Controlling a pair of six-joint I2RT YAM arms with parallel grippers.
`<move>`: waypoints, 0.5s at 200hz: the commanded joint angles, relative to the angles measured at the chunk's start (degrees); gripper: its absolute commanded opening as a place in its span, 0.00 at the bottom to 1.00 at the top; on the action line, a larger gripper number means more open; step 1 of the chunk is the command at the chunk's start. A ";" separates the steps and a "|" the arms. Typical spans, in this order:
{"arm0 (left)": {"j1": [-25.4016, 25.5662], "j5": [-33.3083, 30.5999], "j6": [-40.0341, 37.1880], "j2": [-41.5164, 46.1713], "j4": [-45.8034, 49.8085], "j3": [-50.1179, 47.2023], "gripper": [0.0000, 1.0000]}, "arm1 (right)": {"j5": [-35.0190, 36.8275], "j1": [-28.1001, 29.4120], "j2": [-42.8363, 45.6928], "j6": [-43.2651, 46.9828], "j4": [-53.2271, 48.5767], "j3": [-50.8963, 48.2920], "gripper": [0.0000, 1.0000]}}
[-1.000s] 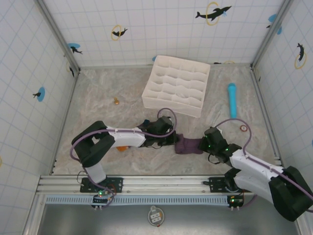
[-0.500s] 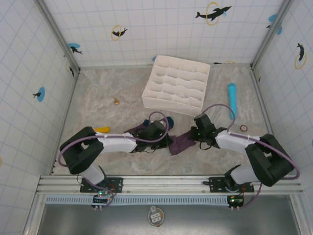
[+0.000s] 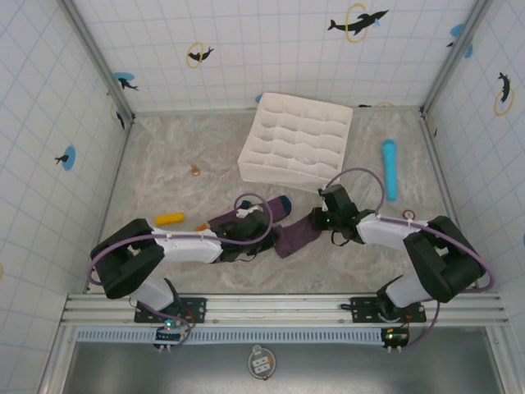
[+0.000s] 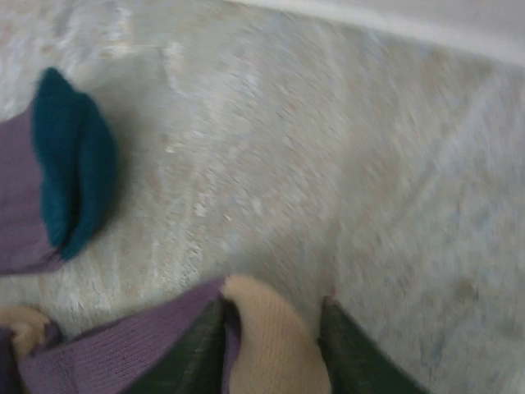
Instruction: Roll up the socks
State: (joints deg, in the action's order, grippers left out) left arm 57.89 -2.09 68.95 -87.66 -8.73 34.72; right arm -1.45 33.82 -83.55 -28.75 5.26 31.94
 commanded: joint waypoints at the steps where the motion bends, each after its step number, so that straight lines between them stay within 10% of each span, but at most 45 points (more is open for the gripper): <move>1: 0.26 -4.02 2.93 -0.09 7.15 -1.52 0.00 | 1.22 0.78 2.94 4.61 -0.28 3.64 0.49; 26: 0.38 -3.74 3.34 -0.40 7.44 -0.73 0.00 | 4.01 2.24 8.34 7.23 -3.54 3.94 0.71; 100: 0.47 -2.32 5.18 0.03 9.52 1.29 0.00 | 26.67 23.77 29.52 9.99 -4.01 -10.14 0.78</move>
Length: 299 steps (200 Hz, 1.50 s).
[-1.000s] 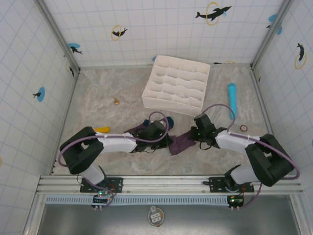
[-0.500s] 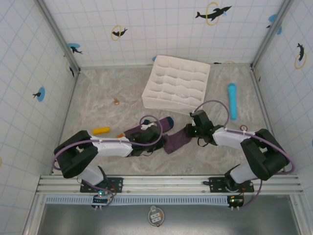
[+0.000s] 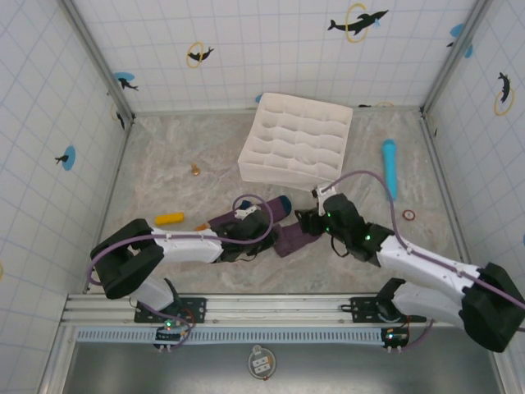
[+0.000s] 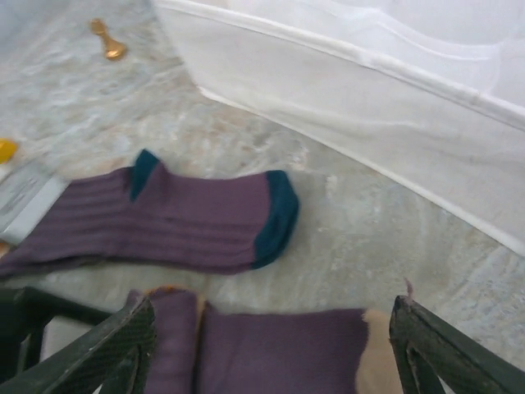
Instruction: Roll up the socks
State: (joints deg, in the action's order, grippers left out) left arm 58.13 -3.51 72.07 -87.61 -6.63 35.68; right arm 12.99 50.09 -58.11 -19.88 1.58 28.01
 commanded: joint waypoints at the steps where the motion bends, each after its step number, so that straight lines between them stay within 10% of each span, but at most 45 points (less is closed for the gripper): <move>1: 0.19 -0.89 2.08 0.08 7.47 0.34 0.00 | 12.62 7.94 4.20 1.00 -0.26 -6.47 0.79; 54: 0.23 0.88 2.32 -0.38 9.36 2.28 0.00 | 33.70 30.36 5.78 1.89 10.13 -16.36 0.76; 104: 0.23 2.18 2.51 -0.64 10.32 2.42 0.00 | 42.82 39.39 -7.37 3.63 20.94 -15.44 0.71; 299: 0.14 5.07 3.62 -1.76 9.45 2.46 0.00 | 36.17 33.51 -34.19 4.66 35.46 -5.45 0.59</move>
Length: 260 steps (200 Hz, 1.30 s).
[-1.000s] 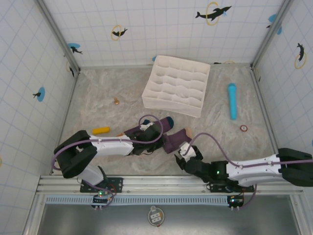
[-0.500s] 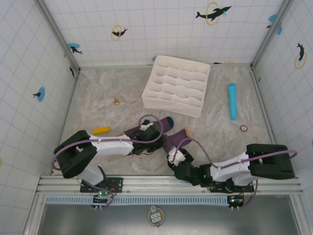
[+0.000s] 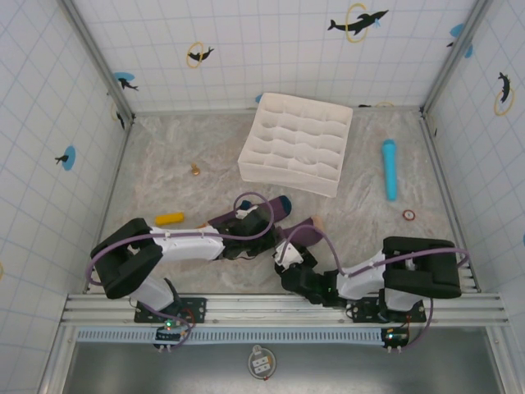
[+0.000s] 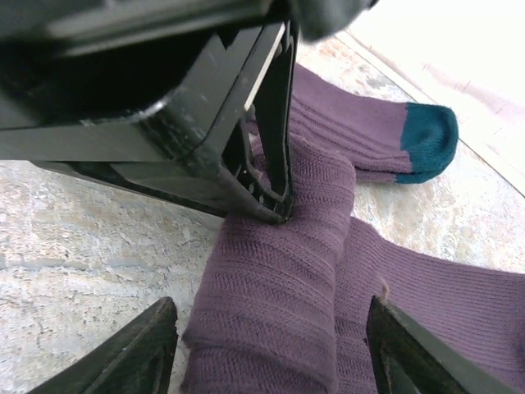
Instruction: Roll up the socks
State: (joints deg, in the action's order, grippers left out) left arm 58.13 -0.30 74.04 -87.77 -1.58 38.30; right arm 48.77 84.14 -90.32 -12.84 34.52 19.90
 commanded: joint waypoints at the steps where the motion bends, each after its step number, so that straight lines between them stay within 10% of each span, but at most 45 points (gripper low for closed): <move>1: 0.10 1.87 1.69 -1.61 4.40 -0.20 0.00 | 0.42 -0.55 -2.05 -2.46 2.50 2.67 0.59; 66: -0.11 1.78 2.32 -0.92 4.40 -0.57 0.00 | -0.98 -2.45 -4.29 -13.87 -4.68 4.44 0.15; 84: -0.65 2.23 2.78 0.11 4.14 -0.86 0.19 | -3.47 -3.91 -3.62 -21.02 -8.60 3.84 0.00; 130: -1.68 1.56 1.89 2.81 5.21 1.17 0.79 | -12.37 -6.79 0.55 -31.69 -8.61 -1.50 0.00; 260: -2.41 -0.38 0.84 4.31 4.33 1.22 0.80 | -35.04 -17.35 7.23 -63.41 7.06 -18.40 0.00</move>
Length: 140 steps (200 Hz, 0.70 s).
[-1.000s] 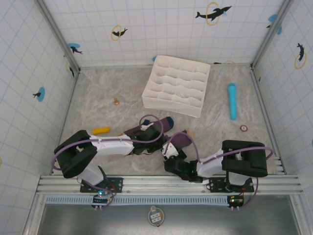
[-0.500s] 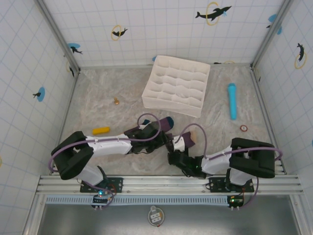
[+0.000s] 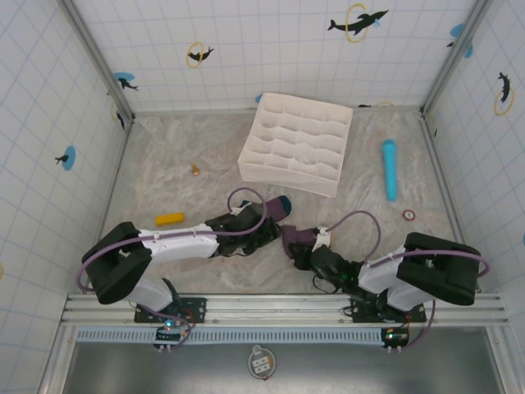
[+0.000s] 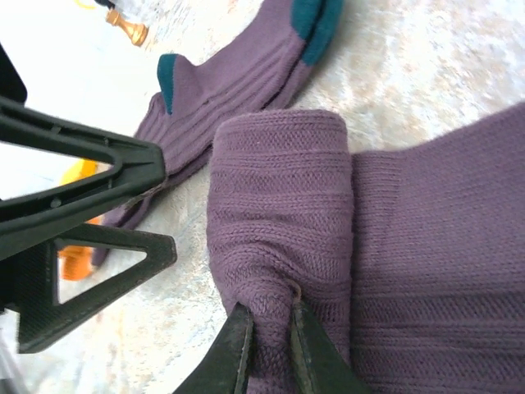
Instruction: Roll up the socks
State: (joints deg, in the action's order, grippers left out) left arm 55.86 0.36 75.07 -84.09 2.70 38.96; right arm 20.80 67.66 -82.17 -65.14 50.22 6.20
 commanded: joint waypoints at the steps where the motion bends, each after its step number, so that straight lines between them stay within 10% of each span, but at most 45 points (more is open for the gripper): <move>1: -0.14 -1.05 -0.18 0.62 -0.05 0.58 0.80 | -7.08 -0.91 -0.90 -11.30 -8.68 -4.74 0.00; 140: 5.07 7.07 -5.46 -6.80 -14.22 -1.01 0.55 | -9.58 -3.60 11.40 -28.54 -26.25 -12.96 0.00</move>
State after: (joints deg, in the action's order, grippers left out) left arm 60.01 5.61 72.73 -89.14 -7.31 38.83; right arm 13.80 64.77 -70.41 -90.94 40.07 2.70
